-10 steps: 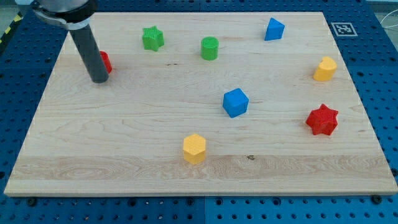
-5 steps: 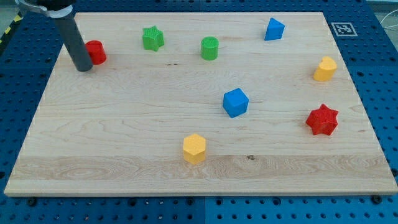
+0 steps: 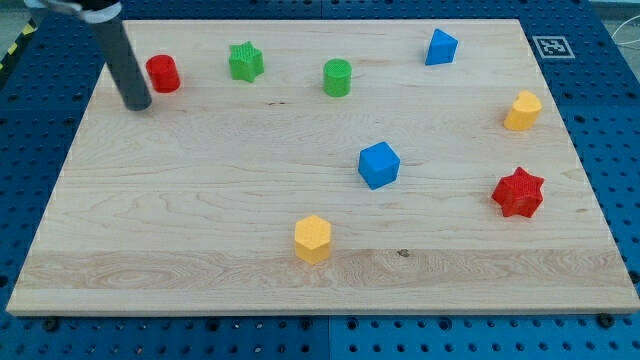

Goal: Slide the red circle to the top left of the board

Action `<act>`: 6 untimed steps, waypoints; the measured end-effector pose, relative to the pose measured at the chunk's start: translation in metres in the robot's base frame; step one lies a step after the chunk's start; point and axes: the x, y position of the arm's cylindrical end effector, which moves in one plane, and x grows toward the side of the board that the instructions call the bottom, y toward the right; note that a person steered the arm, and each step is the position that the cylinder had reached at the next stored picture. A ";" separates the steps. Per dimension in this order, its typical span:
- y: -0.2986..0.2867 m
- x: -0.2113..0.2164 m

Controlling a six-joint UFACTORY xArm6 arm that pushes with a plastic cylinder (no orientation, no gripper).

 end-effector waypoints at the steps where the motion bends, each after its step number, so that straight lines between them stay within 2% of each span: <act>1: 0.034 0.013; 2: 0.076 0.007; 3: 0.072 -0.027; 5: 0.027 -0.035; 6: 0.026 -0.049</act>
